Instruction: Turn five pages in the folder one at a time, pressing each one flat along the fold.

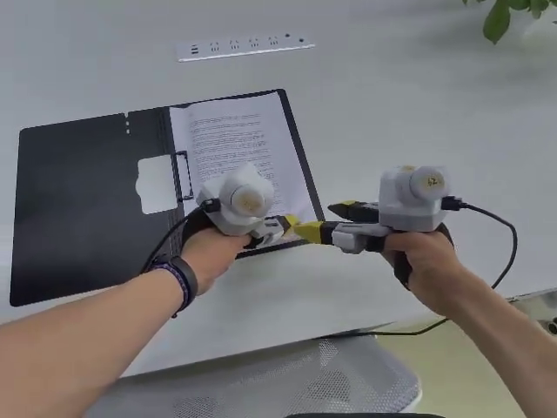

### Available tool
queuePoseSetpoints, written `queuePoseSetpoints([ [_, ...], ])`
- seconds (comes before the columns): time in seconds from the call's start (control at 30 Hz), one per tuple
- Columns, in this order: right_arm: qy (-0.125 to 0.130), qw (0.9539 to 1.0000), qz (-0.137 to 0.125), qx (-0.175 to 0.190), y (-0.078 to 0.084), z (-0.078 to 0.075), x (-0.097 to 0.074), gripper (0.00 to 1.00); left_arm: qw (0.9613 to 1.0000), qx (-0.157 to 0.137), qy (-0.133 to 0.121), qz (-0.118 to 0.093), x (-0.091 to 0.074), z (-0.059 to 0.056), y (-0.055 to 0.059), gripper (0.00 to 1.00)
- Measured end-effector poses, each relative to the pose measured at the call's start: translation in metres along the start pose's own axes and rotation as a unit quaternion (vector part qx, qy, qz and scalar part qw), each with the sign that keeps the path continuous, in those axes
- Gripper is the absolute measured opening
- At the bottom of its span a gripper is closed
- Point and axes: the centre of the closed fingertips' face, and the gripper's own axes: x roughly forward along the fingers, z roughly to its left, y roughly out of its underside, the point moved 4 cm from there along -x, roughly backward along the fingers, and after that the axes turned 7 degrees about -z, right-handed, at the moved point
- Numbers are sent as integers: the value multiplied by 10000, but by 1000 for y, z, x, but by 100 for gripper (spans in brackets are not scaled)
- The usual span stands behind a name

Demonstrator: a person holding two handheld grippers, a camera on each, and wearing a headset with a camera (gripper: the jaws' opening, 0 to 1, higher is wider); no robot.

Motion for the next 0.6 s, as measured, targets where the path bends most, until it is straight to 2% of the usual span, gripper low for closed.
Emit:
queuePoseSetpoints([
  [0.37, -266, 9992, 123, 287, 12, 9, 14, 50, 10000, 7, -16, -30, -1, 1, 0, 48],
  [0.6, -184, 9988, 129, 428, 14, 5, 18, 43, 10000, -18, -6, -40, -1, 0, -1, 48],
])
